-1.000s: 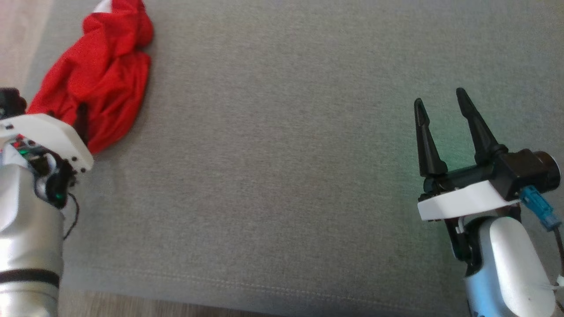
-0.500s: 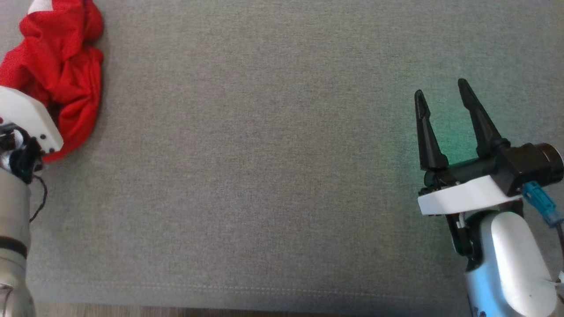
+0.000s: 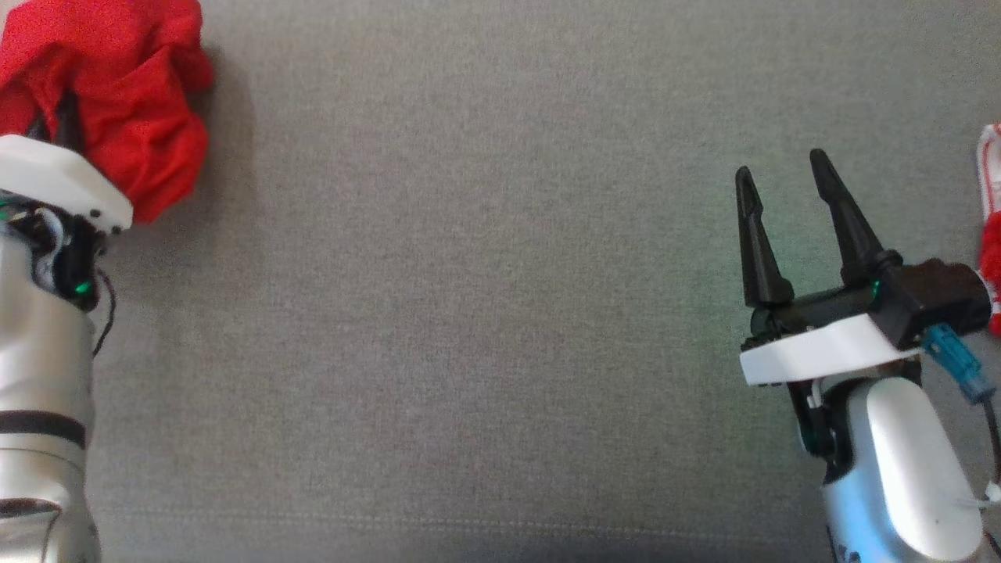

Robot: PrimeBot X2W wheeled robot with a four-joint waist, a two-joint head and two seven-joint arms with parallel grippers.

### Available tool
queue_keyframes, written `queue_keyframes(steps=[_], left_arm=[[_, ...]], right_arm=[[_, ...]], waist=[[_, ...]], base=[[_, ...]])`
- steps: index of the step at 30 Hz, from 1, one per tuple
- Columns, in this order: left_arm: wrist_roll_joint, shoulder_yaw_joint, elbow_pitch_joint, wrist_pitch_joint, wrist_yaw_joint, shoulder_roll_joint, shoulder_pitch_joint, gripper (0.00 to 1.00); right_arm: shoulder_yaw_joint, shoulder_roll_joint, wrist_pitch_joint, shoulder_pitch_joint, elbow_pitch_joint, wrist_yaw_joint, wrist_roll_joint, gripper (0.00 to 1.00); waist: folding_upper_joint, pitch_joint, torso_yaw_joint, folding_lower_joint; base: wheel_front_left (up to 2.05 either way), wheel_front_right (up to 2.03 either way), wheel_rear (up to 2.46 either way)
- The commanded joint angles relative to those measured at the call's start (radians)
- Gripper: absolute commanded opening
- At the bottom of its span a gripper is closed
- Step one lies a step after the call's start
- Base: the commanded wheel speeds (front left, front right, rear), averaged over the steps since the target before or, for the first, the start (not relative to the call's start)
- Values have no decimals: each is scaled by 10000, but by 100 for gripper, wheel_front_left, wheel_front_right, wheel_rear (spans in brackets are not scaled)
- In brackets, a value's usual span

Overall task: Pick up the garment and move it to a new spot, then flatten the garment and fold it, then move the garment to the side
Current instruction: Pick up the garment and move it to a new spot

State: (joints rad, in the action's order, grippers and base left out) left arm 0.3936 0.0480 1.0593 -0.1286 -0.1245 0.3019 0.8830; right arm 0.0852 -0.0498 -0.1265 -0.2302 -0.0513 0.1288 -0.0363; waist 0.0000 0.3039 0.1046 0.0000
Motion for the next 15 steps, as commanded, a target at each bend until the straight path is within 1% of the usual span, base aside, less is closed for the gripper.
queue_keyframes(steps=[1, 4, 8, 11, 15], left_arm=[[123, -276, -456, -260, -55, 456, 105, 0], [393, -145, -1100, -686, -57, 289, -31, 0], [729, 34, -2123, -888, -59, 120, -330, 0], [843, 165, -2890, -886, -59, -20, -611, 0], [878, 430, -3915, -556, 3, -374, -1023, 0]], right_arm=[[247, -5, -125, 110, 232, 19, -94, 100], [312, -5, -198, 301, 91, 19, -246, 100], [364, -5, -302, 456, -53, 19, -421, 100], [435, -5, -341, 506, -129, 19, -511, 100], [442, -5, -422, 524, -210, 19, -594, 100]], waist=[[0, -339, -54, 0], [0, -668, -135, 0], [0, -1010, -279, 0], [0, -1198, -406, 0], [0, -1400, -608, 0]], base=[[0, 0, 0], [0, 0, 0], [0, 0, 0], [0, 0, 0], [0, 0, 0]])
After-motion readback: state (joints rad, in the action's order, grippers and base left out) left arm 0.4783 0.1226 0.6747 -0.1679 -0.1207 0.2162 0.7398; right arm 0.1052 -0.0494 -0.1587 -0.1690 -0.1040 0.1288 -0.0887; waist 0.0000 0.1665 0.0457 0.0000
